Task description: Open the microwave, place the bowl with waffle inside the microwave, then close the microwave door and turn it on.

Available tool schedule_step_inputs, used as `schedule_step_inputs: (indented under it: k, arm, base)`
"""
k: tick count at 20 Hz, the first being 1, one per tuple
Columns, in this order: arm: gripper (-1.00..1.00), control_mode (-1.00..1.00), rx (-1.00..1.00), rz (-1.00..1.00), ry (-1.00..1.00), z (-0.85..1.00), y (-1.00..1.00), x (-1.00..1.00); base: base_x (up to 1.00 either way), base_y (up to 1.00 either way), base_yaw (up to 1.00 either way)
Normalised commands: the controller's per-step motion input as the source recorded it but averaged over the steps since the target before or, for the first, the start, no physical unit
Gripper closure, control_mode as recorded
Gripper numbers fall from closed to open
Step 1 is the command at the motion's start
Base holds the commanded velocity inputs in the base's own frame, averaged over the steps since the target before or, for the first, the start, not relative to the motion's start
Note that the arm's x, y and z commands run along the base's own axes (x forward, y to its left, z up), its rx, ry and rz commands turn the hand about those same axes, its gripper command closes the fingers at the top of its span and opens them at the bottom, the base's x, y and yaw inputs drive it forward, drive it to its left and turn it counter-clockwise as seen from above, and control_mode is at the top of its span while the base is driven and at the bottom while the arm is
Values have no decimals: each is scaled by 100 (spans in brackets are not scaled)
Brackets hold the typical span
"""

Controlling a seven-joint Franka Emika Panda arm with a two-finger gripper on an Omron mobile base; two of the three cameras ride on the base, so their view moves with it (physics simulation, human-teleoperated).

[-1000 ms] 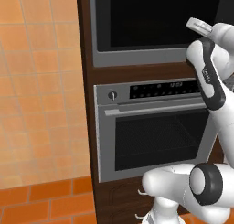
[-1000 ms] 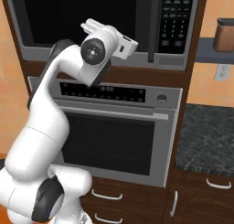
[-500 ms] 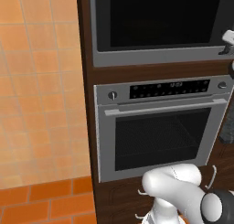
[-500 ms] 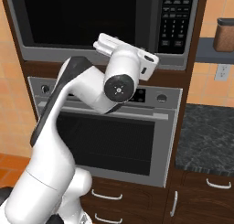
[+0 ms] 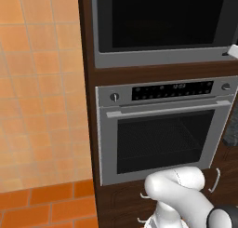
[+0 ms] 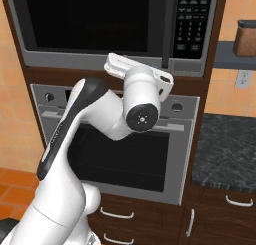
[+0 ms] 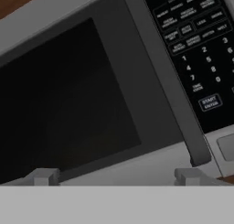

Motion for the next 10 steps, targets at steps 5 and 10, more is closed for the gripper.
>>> schedule_step_inputs:
  k: [5,10]
  arm:
    - [-100,-100,0,5,-2,-11,-13,14]
    - [-100,-100,0,0,0,-8,0,-1]
  base:
    - [0,0,0]
    - [0,0,0]
